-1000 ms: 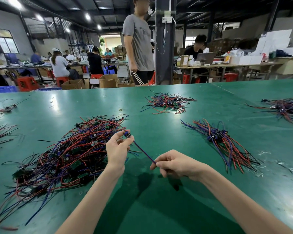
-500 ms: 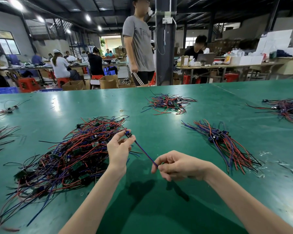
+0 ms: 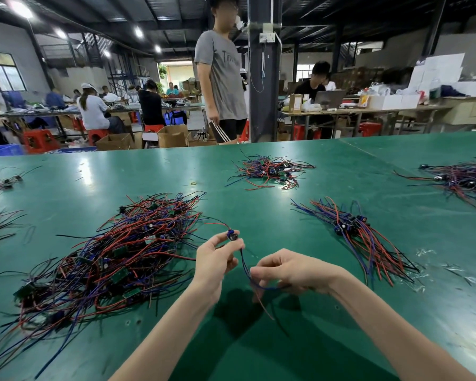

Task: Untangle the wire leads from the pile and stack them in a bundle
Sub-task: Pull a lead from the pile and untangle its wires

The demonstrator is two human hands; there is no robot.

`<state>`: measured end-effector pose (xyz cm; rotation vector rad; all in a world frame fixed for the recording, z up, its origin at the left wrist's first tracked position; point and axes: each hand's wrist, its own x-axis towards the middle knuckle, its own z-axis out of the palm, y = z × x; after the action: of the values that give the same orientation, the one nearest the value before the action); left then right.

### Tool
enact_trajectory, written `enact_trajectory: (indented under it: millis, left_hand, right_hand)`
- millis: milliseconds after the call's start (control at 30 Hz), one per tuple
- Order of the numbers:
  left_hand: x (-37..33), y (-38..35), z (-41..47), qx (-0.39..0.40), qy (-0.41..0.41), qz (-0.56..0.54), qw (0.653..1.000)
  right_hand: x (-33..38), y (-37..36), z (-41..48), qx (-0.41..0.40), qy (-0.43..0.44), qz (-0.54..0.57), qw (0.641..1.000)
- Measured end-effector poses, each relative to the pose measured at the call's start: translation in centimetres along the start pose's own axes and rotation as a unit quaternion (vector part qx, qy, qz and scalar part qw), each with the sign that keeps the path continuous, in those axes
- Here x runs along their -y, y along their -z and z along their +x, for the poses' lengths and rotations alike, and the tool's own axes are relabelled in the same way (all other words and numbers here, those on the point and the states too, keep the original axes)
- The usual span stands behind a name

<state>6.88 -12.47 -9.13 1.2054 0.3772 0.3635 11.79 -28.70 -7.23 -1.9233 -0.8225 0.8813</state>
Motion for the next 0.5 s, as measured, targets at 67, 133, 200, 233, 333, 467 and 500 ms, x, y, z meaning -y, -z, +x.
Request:
enact_trajectory:
  millis: [67,133,200,233,333,467,500]
  left_hand:
    - [-0.3,0.2,0.1,0.003,0.012,-0.038,0.999]
    - [-0.7,0.4,0.3,0.008,0.026,-0.074,0.997]
    - [-1.0,0.5,0.4,0.015,0.039,-0.11,0.993]
    - [-1.1,0.5,0.4,0.017,0.046,-0.126,0.991]
    - [-1.2,0.4,0.3,0.02,0.058,-0.155,0.986]
    - [-1.4,0.3,0.0,0.036,0.051,-0.141,0.988]
    - [-1.4,0.2,-0.1,0.04,0.047,-0.134,0.989]
  right_hand:
    - [0.2,0.3,-0.4,0.05,0.003,-0.026,0.998]
    - [0.4,0.9,-0.9,0.126,0.008,-0.022,0.992]
    - [0.3,1.3,-1.3,0.21,0.019,-0.003,0.977]
    - [0.2,1.4,-1.3,0.249,0.024,0.013,0.968]
    - [0.1,1.3,-1.1,0.315,0.024,0.073,0.946]
    - [0.0,2.1,-1.0,0.299,0.027,0.184,0.936]
    - [-0.1,2.3,-1.0,0.29,0.035,0.209,0.933]
